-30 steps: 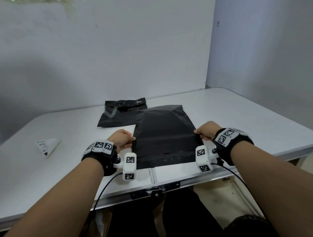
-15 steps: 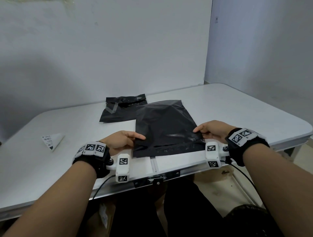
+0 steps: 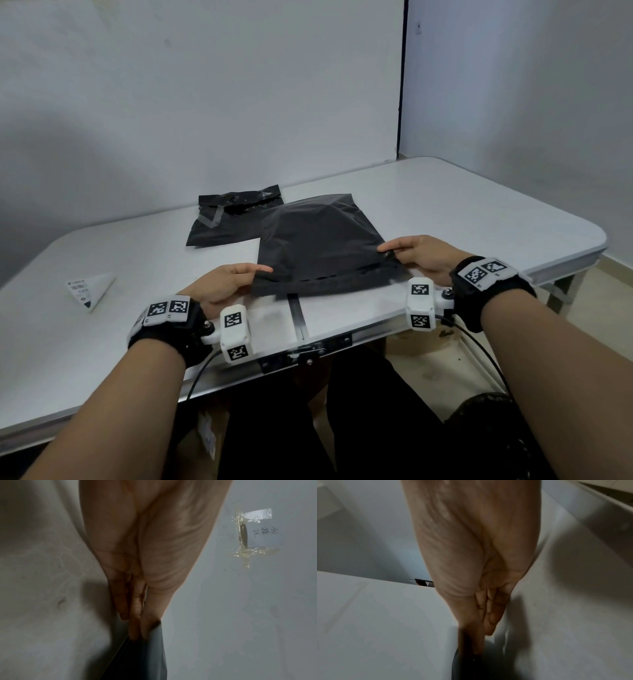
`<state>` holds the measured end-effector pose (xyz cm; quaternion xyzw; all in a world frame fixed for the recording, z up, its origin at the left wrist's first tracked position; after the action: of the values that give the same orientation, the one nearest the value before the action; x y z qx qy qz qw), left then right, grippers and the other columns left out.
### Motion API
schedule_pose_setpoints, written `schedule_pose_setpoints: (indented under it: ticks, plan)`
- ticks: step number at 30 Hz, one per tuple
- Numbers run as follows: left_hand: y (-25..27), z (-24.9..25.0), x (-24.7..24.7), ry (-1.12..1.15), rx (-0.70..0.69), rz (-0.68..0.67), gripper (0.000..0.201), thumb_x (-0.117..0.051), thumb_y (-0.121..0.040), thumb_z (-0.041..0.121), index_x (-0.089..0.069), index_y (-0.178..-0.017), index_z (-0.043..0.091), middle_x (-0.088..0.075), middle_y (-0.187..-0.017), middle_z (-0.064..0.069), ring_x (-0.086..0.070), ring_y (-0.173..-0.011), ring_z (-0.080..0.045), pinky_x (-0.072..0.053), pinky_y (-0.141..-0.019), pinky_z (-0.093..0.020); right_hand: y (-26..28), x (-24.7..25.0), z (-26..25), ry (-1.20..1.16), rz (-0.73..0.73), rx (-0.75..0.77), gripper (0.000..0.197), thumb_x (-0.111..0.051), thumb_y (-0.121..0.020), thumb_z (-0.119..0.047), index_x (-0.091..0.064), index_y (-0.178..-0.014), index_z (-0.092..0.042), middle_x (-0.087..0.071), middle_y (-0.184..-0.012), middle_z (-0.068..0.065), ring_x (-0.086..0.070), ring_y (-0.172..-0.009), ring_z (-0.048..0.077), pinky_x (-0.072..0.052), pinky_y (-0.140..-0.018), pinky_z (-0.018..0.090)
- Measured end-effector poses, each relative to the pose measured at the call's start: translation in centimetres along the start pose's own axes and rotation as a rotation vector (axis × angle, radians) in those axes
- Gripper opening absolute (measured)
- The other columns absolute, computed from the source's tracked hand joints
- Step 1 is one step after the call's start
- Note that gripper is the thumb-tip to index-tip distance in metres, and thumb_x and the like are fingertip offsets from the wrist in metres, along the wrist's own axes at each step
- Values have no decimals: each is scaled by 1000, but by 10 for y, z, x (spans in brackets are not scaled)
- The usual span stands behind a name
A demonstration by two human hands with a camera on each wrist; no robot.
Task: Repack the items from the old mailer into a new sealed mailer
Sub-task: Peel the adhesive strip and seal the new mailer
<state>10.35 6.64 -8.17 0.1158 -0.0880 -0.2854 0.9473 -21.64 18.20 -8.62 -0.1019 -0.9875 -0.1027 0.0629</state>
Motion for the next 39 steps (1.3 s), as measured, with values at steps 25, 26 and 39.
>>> schedule_pose_setpoints:
  ticks: [25, 26, 39]
  plan:
    - [-19, 9, 10, -17, -78, 168, 23, -57, -93, 18, -66, -111, 5, -71, -108, -10, -67, -83, -14, -53, -74, -18, -30, -3, -28, 38, 305, 103, 16, -61, -91, -15, -53, -76, -11, -52, -74, 4, -48, -59, 12, -50, -60, 22]
    - [-20, 7, 12, -38, -57, 191, 21, -57, -94, 21, -67, -107, 7, -70, -105, -10, -64, -80, -14, -51, -71, -18, -32, -3, -25, 55, 304, 84, 17, -61, -91, -16, -53, -77, -11, -53, -77, 6, -50, -60, 13, -52, -59, 22]
    - [-25, 16, 2, -29, -113, 218, 29, -46, -99, 21, -59, -117, 2, -65, -111, -13, -63, -92, -25, -61, -63, -24, -39, -5, -19, 389, 361, 11, 21, -53, -95, -26, -51, -81, -11, -51, -76, 0, -59, -55, 19, -55, -67, 28]
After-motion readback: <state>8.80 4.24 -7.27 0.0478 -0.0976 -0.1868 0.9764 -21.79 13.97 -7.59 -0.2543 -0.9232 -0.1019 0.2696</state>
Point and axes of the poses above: each hand's wrist, its own y-axis away from the middle knuckle, its own x-axis out of the back of the hand, z = x × y, the point moved 6 cm from there along -y, towards the middle knuckle
